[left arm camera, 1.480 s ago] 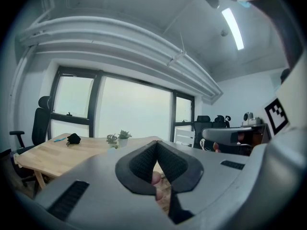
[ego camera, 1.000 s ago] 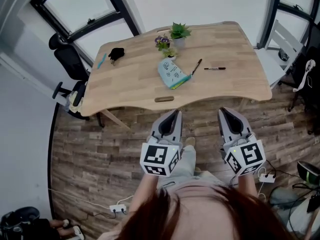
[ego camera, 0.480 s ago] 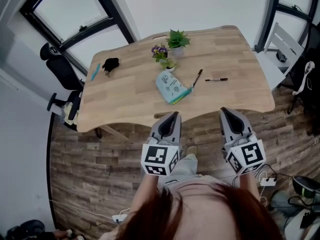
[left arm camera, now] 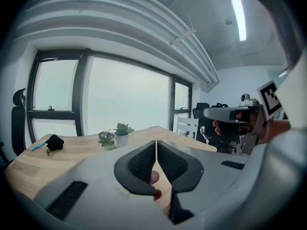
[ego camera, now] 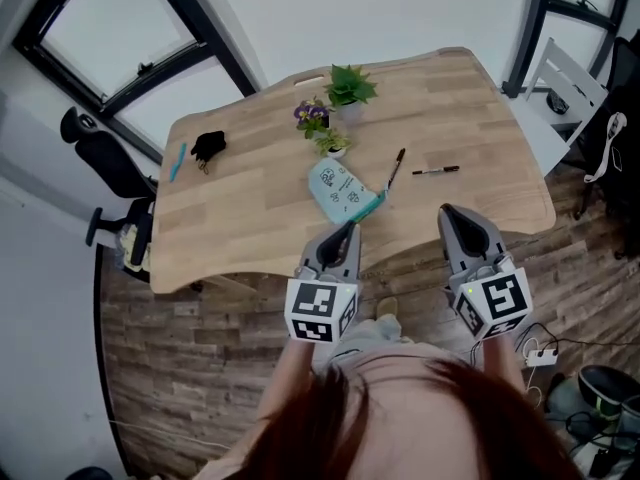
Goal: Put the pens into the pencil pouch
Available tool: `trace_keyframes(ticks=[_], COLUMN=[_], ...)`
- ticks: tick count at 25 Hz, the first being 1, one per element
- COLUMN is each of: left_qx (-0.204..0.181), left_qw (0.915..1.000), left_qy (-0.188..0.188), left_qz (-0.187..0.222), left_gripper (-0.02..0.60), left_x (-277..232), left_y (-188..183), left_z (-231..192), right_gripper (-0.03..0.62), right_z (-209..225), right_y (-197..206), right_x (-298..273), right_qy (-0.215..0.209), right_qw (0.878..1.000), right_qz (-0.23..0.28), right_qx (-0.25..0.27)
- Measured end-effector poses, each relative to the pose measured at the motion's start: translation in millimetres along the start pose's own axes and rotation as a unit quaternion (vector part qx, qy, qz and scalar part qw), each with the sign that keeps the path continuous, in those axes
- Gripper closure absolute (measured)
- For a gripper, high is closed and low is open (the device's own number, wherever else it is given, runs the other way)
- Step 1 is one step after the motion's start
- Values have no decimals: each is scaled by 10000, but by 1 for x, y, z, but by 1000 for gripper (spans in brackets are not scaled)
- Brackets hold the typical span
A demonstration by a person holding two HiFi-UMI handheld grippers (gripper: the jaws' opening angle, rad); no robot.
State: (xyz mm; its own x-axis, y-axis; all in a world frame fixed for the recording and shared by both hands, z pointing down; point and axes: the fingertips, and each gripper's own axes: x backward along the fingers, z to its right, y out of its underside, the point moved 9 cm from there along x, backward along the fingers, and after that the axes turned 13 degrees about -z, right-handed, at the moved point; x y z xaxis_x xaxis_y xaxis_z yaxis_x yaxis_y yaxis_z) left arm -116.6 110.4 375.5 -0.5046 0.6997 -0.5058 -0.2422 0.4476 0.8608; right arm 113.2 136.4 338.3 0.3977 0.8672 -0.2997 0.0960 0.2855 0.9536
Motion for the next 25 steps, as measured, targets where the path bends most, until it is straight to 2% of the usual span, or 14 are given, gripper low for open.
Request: trace_keyframes(ticks=[8,16,17,18,19,25], left_qx=[-205,-396,-407,-408,-406,-542], left_qw=[9986,9942,9934,9926,9918,9875], left_qy=[317,551,574,606,633,570], left_qz=[-383,-832,-904,-974,-1037,-1364], left_gripper=[578,575,567,523,503,495], left_x=[-39,-71,-76,-80,-84,-106], left_y=[-1,9,10,12,15,22], left_z=[-28,-46,-47,-48,-48,-52], right_gripper=[592,592,592,592,591,589], right_z=[11,18,20,23,25,42], right_y=[-7,-6,-4,-2,0,6], right_x=[-38,-66,-69,-72,-75,-98], right_qy=[144,222,225,224,219,68], right_qw=[9997,9972,9966,9960,9953,9908], right_qz=[-202,-575,-635,-696,-756,-1075], right_qx=[88,427,473,517,560,814])
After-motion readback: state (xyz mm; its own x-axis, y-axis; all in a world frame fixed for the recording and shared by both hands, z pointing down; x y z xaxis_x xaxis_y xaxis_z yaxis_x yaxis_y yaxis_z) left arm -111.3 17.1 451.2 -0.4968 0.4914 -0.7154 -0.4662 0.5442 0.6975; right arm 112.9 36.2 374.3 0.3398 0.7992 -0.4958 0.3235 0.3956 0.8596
